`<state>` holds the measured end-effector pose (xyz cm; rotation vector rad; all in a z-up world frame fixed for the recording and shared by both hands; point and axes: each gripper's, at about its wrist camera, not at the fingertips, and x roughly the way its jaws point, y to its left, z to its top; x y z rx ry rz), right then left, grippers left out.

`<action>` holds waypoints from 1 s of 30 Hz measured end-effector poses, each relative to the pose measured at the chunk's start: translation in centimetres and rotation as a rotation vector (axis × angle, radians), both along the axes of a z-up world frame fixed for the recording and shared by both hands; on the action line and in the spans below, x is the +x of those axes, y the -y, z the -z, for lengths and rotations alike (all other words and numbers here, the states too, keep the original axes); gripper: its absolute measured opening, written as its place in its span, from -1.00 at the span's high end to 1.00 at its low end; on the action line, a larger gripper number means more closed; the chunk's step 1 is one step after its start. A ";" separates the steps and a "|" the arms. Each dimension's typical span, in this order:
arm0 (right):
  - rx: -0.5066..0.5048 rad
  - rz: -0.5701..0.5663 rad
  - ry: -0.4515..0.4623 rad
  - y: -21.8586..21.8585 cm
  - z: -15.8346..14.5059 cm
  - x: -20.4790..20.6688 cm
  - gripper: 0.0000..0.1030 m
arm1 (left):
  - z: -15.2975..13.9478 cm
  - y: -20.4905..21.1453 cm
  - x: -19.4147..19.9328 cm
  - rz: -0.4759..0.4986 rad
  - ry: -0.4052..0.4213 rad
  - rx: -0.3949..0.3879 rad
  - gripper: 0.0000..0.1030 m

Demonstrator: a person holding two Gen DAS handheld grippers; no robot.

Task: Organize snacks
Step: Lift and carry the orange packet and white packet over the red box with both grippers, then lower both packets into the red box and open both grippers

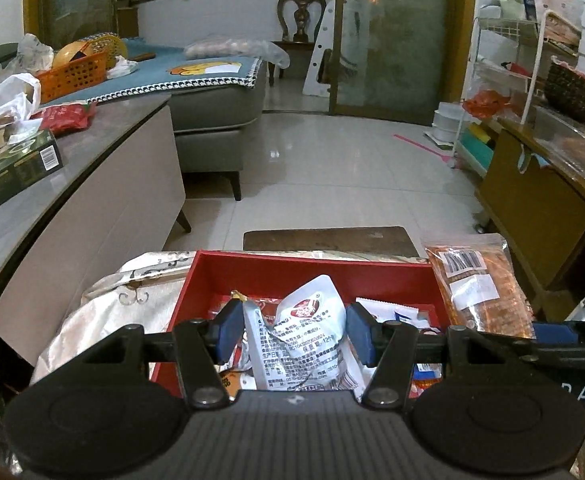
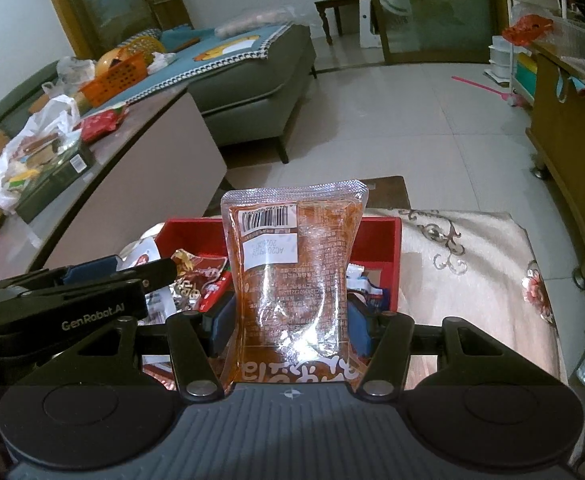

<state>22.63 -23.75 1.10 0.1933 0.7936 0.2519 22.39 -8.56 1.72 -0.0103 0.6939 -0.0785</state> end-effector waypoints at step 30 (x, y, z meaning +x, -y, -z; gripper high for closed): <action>-0.009 0.030 -0.054 0.0 2.3 3.9 -0.25 | 2.3 0.2 4.5 -0.030 -0.038 0.038 0.04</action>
